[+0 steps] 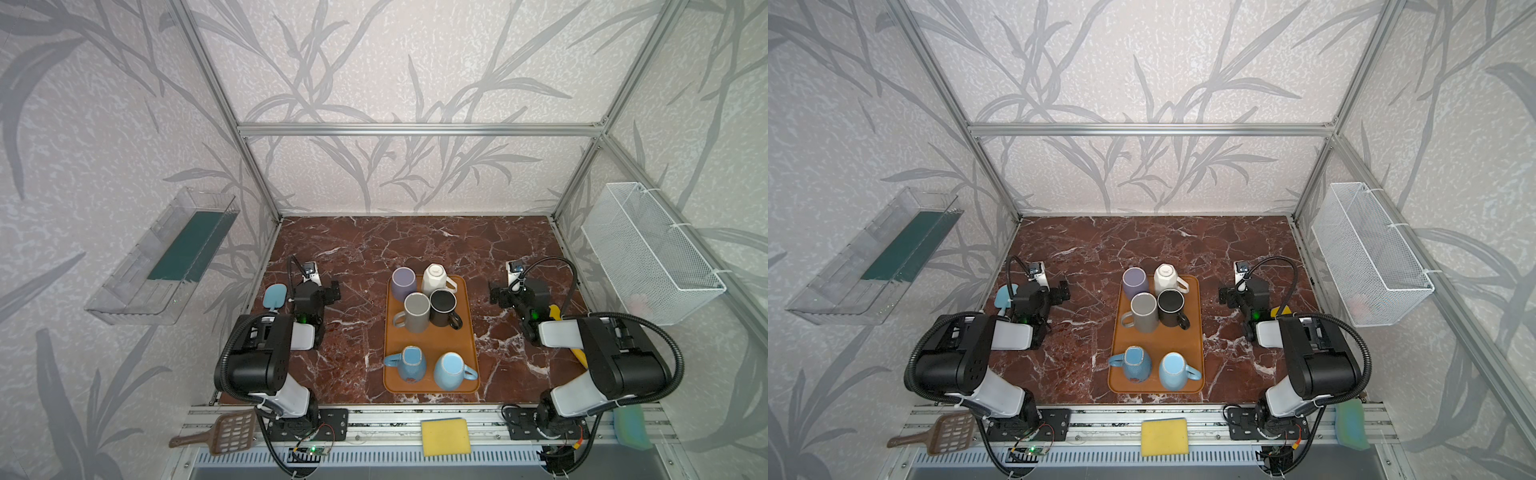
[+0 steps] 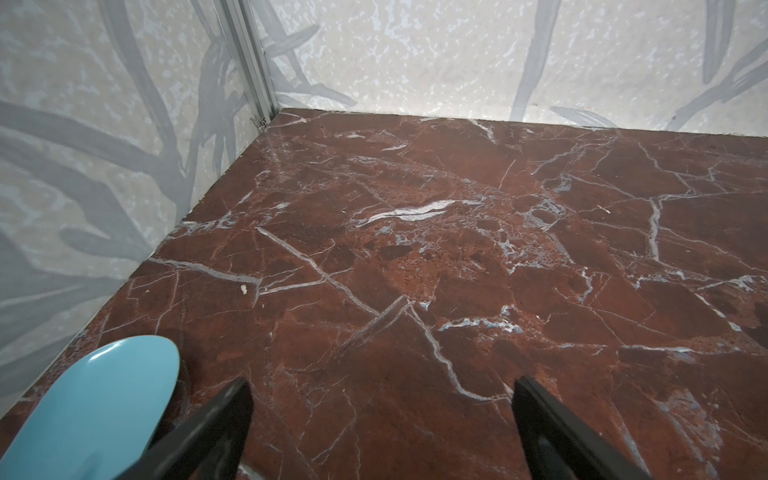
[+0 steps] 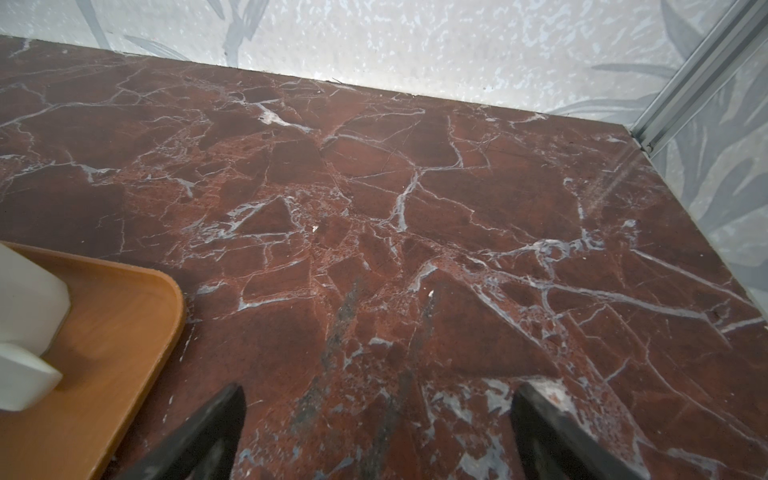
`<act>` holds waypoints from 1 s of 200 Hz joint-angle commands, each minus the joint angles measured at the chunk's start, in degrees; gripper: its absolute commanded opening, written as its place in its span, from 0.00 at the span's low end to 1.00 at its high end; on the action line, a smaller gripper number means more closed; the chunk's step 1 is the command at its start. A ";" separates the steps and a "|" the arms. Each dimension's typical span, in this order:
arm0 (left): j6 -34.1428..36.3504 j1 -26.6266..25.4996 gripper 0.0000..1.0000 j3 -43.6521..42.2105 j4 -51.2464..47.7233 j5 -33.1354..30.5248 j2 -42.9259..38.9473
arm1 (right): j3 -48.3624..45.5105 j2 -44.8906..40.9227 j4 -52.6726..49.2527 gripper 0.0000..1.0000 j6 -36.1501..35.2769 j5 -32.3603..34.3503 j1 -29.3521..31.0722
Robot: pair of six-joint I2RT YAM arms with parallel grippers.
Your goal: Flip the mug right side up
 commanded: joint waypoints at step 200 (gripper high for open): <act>-3.69 -10.54 0.99 21.97 -40.07 2.63 -21.83 | 11.39 -19.36 -29.94 0.99 0.26 -3.66 4.85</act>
